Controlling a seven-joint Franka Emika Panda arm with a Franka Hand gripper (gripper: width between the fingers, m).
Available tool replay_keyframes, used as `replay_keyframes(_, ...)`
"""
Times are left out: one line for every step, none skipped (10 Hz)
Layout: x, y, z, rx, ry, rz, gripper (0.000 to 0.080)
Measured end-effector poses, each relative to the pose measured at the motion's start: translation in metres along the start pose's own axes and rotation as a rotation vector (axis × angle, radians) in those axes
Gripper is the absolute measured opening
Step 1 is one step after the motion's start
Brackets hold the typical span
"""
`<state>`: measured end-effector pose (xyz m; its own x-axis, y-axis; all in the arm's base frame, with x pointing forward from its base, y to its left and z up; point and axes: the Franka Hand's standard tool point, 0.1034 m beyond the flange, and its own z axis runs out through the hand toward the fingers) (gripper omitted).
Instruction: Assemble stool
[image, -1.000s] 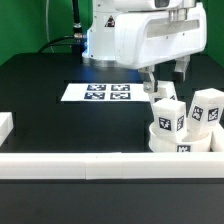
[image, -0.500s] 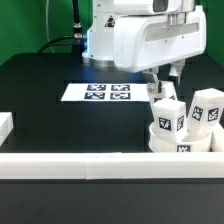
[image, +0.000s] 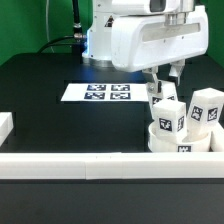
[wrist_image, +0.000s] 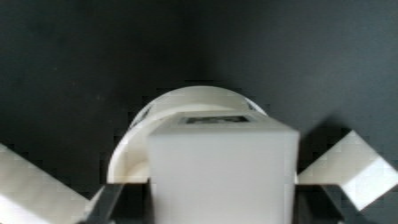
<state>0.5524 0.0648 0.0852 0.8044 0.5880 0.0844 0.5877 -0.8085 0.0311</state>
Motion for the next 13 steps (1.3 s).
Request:
replay_keyframes(0.0,-0.002,0.001,0.005,0.002,0.154,0.0334)
replay_keyframes(0.001,-0.005,0.001,0.004,0.005,0.284,0.0334)
replay_keyframes(0.002,-0.006,0.001,0.005,0.004,0.43,0.0334)
replay_keyframes(0.002,-0.007,0.002,0.005,0.003,0.552,0.0334)
replay_keyframes(0.003,-0.009,0.002,0.006,0.003,0.68,0.0334)
replay_keyframes(0.005,-0.013,0.002,0.006,0.002,0.782,0.0334)
replay_keyframes(0.006,-0.015,0.002,0.007,0.003,0.835,0.0334)
replay_keyframes(0.006,-0.015,0.002,0.008,0.003,0.892,0.0334)
replay_keyframes(0.006,-0.015,0.002,0.009,0.003,0.946,0.0334)
replay_keyframes(0.007,-0.015,0.002,0.011,0.003,1.034,0.0335)
replay_keyframes(0.007,-0.015,0.002,0.013,0.003,1.091,0.0335)
replay_keyframes(0.007,-0.016,0.002,0.018,0.003,1.16,0.0335)
replay_keyframes(0.007,-0.017,0.002,0.027,0.002,1.273,0.0335)
